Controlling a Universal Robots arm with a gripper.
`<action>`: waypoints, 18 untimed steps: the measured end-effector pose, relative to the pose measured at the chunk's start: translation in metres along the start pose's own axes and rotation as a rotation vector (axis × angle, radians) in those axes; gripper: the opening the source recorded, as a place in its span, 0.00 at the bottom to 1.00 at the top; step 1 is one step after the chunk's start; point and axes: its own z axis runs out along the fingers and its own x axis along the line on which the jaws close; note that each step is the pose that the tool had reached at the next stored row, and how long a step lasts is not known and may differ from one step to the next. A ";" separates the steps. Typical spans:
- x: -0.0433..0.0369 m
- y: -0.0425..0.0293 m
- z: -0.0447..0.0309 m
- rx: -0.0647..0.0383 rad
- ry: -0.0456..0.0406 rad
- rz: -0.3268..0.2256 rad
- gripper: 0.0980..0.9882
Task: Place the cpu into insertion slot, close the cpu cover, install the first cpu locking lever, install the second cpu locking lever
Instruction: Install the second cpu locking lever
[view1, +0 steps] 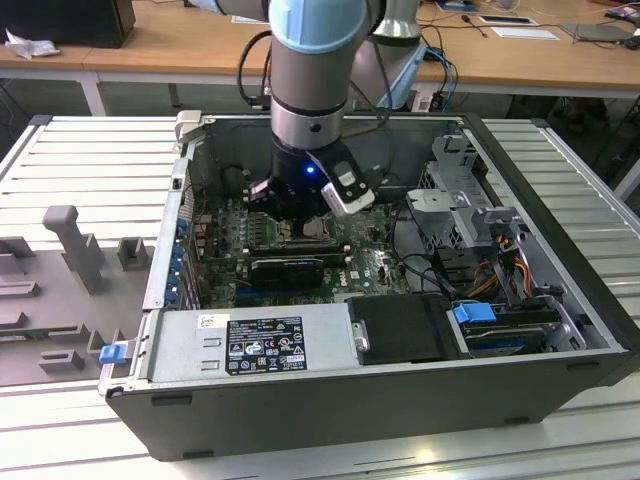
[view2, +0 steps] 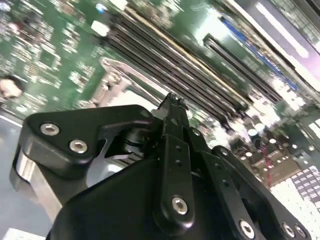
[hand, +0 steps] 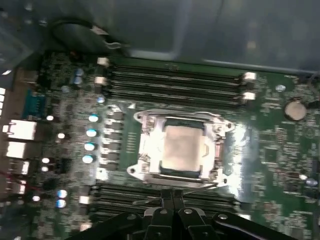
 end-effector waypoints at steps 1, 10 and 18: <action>0.0020 0.0001 0.0010 0.000 -0.0002 0.000 0.01; 0.0127 -0.0013 0.0199 -0.008 -0.0008 0.000 0.01; 0.0198 -0.0036 0.0293 -0.043 -0.0105 -0.003 0.01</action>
